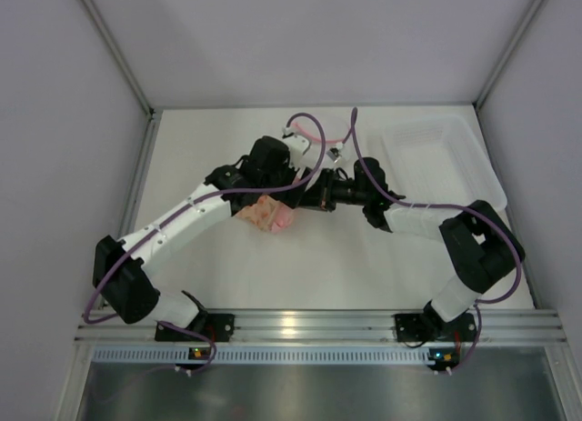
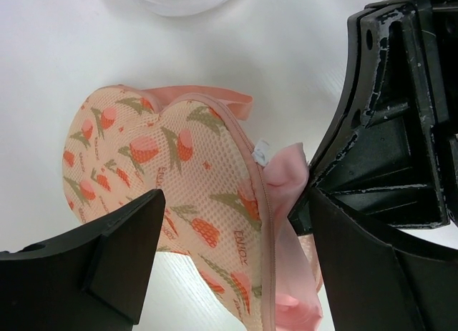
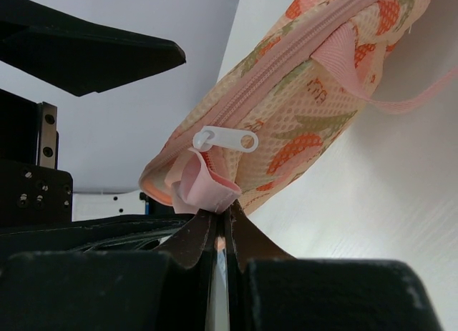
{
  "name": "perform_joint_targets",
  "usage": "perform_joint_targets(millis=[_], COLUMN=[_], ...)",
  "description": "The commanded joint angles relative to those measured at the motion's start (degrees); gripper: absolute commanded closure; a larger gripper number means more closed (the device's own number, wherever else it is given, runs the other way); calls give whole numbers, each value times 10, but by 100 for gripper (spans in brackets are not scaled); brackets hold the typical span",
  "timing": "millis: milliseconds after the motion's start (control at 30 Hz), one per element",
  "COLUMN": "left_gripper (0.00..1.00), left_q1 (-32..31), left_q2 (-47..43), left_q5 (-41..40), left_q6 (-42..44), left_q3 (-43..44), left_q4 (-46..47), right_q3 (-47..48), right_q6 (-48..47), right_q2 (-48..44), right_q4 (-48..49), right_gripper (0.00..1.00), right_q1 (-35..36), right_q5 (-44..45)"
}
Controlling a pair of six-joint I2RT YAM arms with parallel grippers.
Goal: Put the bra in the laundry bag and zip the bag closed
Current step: Adjust the bra in the laundry bag.
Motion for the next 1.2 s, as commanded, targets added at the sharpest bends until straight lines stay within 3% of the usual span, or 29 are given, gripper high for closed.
perform_joint_targets(millis=[0, 333, 633, 800, 967, 1167], left_gripper=[14, 15, 13, 11, 9, 9], left_q1=[43, 77, 51, 1, -1, -1], left_q2=[2, -13, 10, 20, 53, 66], left_q5=[-112, 6, -30, -125, -197, -186], left_q6=[31, 17, 28, 16, -6, -15], left_q3=[-24, -23, -8, -31, -44, -37], left_q4=[-8, -18, -30, -26, -21, -16], right_q3=[19, 0, 25, 33, 30, 8], right_q6=[-2, 17, -2, 11, 49, 73], right_q2=[-47, -38, -36, -33, -36, -36], right_q4=[67, 161, 144, 163, 192, 201], right_gripper=[100, 100, 100, 100, 100, 100], right_q1=[14, 13, 13, 17, 22, 22], right_q5=[-71, -86, -96, -95, -94, -91])
